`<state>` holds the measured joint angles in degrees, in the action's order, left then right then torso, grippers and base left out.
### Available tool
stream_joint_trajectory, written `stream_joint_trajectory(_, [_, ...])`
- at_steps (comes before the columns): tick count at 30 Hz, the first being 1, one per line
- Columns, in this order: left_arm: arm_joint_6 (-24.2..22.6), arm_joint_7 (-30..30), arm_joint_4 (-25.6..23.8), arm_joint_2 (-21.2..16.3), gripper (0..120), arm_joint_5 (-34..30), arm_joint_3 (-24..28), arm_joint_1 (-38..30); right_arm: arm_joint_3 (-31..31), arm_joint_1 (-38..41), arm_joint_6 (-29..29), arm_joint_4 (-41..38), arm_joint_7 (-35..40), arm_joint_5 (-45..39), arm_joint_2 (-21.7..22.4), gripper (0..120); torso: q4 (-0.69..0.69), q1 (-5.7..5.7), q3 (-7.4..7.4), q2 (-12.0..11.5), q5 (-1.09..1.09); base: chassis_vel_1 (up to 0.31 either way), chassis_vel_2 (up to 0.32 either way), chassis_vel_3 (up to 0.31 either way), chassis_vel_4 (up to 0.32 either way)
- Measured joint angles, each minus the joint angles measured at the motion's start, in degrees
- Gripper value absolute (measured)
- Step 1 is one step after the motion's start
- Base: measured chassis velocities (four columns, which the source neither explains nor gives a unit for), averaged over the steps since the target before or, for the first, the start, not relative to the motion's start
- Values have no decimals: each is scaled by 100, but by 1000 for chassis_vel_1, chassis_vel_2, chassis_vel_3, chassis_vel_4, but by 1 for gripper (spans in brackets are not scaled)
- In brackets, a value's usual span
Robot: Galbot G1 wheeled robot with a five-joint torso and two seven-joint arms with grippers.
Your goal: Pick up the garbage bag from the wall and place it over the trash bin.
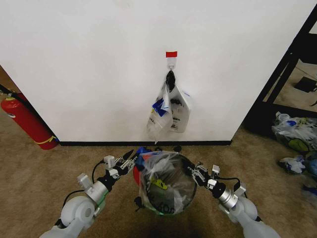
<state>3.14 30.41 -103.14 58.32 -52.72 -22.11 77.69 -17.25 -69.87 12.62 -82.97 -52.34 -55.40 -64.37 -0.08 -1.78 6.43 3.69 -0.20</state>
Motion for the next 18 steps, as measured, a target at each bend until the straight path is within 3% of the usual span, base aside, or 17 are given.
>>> stream_joint_trajectory(4, [185,132,87,10,83,267,-28,4,98,-20,95,-8,478,12,-47,2,-1,0,0,0,0,0,0,0,0])
stream_joint_trajectory(9, [295,-115,121,19,97,467,-34,-4,210,-49,233,-113,1191,48,-118,2,0,0,0,0,0,0,0,0,0])
stream_joint_trajectory(12, [506,-772,-130,62,100,741,-12,31,370,-102,478,-261,2015,158,-181,2,0,0,1,0,-1,0,0,0,0])
stream_joint_trajectory(15, [766,-2020,-962,230,99,1575,140,279,688,-266,815,-659,3171,341,-247,2,-3,0,0,0,0,0,0,0,0])
stream_joint_trajectory(18, [808,-2365,-1373,386,94,2103,249,502,839,-399,1103,-890,3702,704,-353,2,-2,0,0,0,5,0,0,0,0])
